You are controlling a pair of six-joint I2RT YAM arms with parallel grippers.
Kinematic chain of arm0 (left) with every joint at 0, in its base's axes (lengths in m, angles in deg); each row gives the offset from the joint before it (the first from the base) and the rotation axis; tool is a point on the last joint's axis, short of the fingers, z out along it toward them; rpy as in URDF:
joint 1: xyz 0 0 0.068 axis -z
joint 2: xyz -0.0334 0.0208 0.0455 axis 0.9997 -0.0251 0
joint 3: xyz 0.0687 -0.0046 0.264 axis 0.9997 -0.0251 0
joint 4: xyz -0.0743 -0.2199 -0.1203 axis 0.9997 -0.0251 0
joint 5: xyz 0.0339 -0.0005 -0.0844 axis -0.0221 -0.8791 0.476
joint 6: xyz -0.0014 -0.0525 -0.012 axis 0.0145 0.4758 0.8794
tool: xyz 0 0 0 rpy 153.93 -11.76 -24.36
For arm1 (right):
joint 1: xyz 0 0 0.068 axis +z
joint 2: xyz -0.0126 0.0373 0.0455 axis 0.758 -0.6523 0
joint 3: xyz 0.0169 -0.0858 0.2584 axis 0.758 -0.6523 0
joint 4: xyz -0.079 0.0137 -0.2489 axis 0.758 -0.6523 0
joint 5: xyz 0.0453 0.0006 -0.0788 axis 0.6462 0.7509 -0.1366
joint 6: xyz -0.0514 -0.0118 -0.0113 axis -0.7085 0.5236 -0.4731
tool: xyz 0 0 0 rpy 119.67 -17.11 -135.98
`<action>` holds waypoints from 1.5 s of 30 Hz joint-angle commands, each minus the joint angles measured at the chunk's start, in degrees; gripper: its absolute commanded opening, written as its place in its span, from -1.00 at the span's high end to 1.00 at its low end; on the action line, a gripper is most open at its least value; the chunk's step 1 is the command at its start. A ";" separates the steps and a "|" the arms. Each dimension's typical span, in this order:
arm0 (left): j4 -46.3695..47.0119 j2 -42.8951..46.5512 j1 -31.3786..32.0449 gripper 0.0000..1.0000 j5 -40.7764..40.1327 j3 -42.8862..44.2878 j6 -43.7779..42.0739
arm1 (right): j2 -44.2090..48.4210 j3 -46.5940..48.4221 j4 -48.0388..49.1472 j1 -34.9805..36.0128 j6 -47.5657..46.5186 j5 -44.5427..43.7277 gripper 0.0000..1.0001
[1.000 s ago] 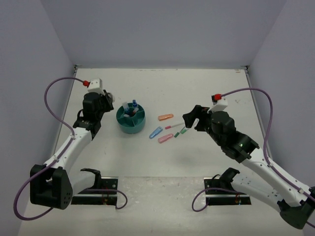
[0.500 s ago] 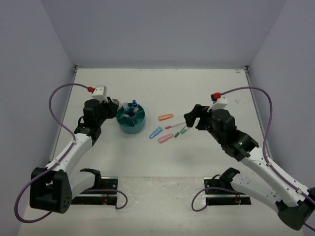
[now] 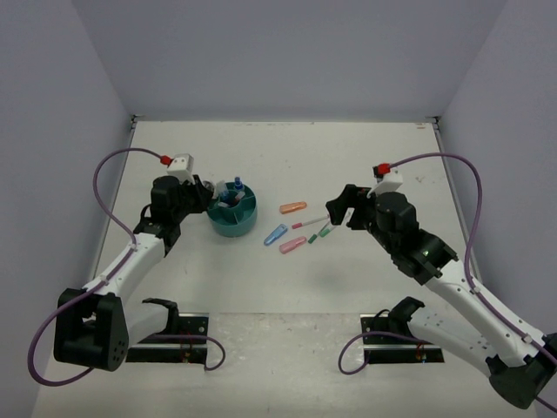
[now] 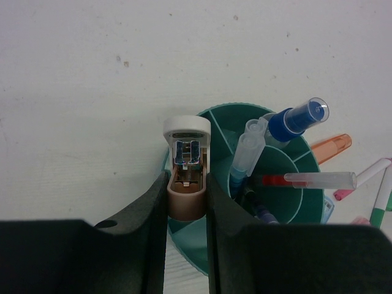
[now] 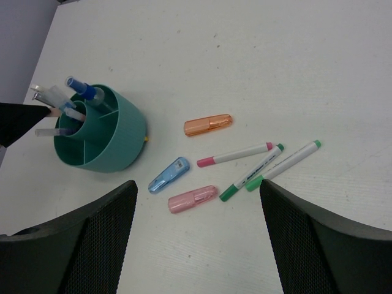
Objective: Sort the stationery into containers
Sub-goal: Place the stapler in the storage box.
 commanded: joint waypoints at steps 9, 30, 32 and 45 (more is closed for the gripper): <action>-1.59 -0.19 -0.47 0.30 2.18 0.04 0.23 | -1.70 -0.13 1.94 -1.08 -0.80 0.87 -0.64; -30.73 16.43 -0.56 -1.00 -19.49 11.45 13.59 | -17.77 -1.42 2.27 -6.12 11.17 -5.19 -0.51; -36.77 17.71 -0.56 -1.00 -20.94 14.18 13.02 | -20.97 -1.07 2.21 -6.24 13.26 -7.40 -0.37; -34.57 30.22 -0.50 -1.00 -6.65 6.81 4.81 | -42.98 6.60 1.24 -11.77 21.53 -5.01 0.24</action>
